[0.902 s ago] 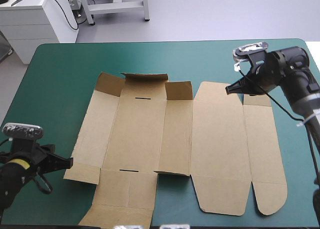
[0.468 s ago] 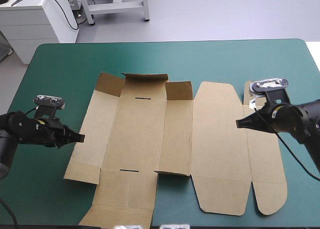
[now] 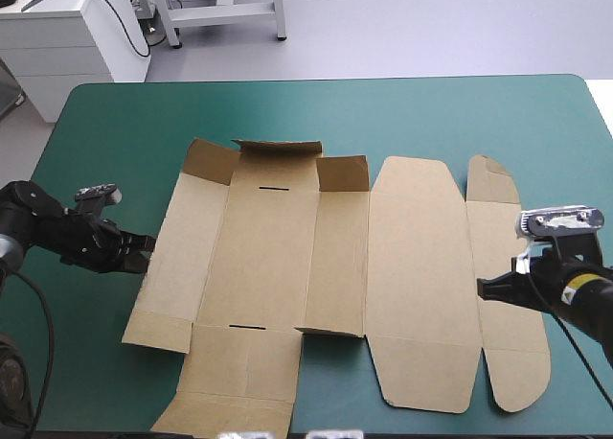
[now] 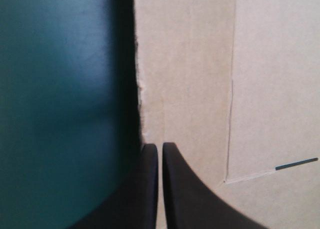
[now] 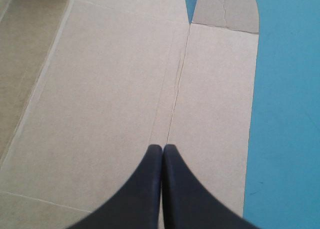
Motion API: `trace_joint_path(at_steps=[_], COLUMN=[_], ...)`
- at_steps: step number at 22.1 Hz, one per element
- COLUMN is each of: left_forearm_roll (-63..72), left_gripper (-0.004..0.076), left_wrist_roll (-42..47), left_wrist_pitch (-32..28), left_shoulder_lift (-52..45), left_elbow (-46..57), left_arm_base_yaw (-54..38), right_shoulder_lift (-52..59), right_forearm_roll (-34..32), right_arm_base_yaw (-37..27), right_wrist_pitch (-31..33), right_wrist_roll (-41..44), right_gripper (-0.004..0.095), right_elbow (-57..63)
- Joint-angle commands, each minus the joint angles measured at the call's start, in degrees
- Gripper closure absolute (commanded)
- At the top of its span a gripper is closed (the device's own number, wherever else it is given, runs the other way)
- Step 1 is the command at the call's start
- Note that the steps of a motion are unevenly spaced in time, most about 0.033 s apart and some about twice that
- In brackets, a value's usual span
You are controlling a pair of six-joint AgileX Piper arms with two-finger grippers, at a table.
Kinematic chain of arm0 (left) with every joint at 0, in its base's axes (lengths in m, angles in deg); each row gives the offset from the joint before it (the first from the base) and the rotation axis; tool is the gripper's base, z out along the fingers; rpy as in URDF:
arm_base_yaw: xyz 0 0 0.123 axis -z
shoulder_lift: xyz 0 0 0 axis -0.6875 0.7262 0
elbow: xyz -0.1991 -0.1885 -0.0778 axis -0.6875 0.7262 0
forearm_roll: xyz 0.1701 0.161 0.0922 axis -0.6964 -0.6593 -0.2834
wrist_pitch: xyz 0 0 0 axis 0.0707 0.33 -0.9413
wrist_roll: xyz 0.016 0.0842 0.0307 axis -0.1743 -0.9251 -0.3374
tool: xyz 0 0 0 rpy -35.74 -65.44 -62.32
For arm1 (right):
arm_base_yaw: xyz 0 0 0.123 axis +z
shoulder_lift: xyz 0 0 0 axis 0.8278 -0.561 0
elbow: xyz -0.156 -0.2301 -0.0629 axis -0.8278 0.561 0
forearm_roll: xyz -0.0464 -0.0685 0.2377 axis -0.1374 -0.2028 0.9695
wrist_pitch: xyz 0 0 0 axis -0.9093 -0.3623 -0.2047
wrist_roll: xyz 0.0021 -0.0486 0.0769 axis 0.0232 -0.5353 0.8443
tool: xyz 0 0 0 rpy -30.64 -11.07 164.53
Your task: Fold the box
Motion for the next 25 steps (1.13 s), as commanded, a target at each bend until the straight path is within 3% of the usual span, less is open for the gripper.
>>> trace_joint_path(at_steps=[1,10,12,15,16,25], left_forearm_roll=[2.8,4.2,4.2,5.0,5.0,13.8], left_gripper=[0.0708,0.0696,0.0590,0.0283,0.0244,0.0226], left_wrist_roll=[-1.0,-4.9,-4.9,-4.1,-2.7,0.0], left_wrist_pitch=[2.7,1.8,1.8,0.4,-0.1,3.1], left_shoulder_lift=[0.6,1.1,1.1,1.1,1.1,8.9], left_elbow=[-1.7,-1.8,-1.7,-1.7,-1.7,-1.7], left_arm_base_yaw=[-1.8,-2.1,-2.1,-2.1,-2.1,3.9], right_shoulder_lift=[4.3,12.7,13.1,13.2,13.2,13.2], right_forearm_roll=[0.2,0.1,0.1,0.3,0.3,0.3], right_arm_base_yaw=[-0.3,-0.3,-0.3,-0.3,-0.3,-0.3], right_wrist_pitch=[-1.9,2.9,4.8,7.0,7.3,7.5], right_wrist_roll=[0.0,-0.6,-0.6,-1.0,-1.6,-2.2], right_gripper=[0.0929,0.0929,0.0929,0.0929,0.0929,0.0929], right_elbow=[0.1,4.6,5.3,5.3,5.3,5.3])
